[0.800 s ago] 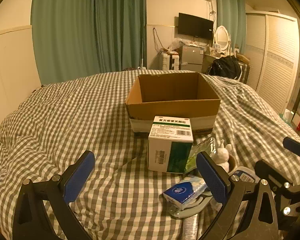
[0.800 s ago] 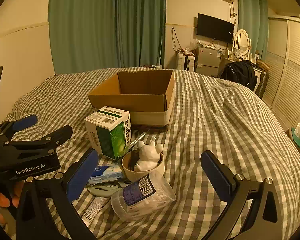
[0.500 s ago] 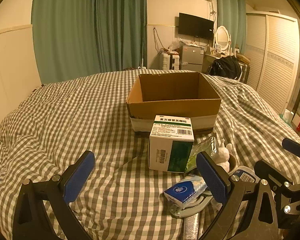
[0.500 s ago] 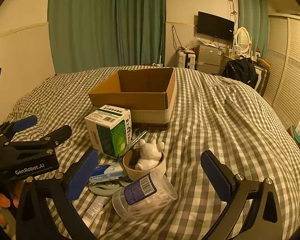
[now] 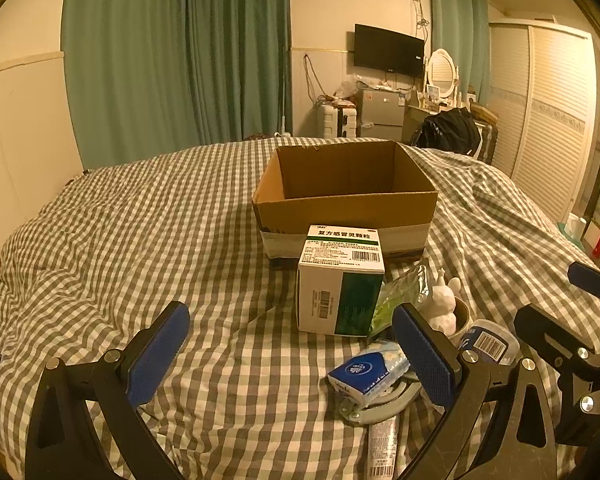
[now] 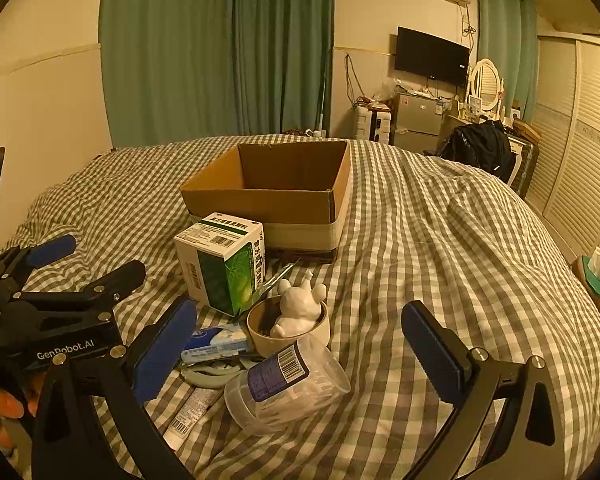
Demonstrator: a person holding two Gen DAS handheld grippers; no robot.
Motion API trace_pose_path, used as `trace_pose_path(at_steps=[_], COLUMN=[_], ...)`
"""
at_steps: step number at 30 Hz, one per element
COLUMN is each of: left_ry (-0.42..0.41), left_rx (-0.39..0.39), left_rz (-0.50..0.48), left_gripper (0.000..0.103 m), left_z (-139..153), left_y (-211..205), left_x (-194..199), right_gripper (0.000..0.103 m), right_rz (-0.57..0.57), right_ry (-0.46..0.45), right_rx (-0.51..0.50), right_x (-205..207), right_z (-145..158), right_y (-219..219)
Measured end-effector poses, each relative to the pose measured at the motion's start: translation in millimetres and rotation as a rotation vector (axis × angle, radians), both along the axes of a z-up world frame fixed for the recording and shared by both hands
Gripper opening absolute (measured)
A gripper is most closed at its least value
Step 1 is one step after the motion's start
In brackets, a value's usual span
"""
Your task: Organize objects
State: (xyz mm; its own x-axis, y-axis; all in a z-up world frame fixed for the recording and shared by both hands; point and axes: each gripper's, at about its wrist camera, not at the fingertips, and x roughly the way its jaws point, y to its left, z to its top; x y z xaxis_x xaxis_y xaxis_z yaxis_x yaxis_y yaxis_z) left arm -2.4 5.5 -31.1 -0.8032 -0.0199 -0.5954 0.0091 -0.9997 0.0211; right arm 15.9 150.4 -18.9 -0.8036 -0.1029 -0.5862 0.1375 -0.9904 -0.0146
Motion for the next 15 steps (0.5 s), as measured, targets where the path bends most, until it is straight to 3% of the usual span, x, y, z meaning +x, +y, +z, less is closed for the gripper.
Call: trace_pose_path(at_steps=[15], left_ry=[-0.028], left_rx=[0.009], left_rz=[-0.002], left_gripper=[0.103], left_z=[-3.1], left_y=[-7.0], left_x=[4.3], right_gripper=[0.103], right_rz=[0.009], right_ry=[-0.014], right_rx=[0.017], right_x=[3.8], right_z=[0.3], right_y=[-7.3])
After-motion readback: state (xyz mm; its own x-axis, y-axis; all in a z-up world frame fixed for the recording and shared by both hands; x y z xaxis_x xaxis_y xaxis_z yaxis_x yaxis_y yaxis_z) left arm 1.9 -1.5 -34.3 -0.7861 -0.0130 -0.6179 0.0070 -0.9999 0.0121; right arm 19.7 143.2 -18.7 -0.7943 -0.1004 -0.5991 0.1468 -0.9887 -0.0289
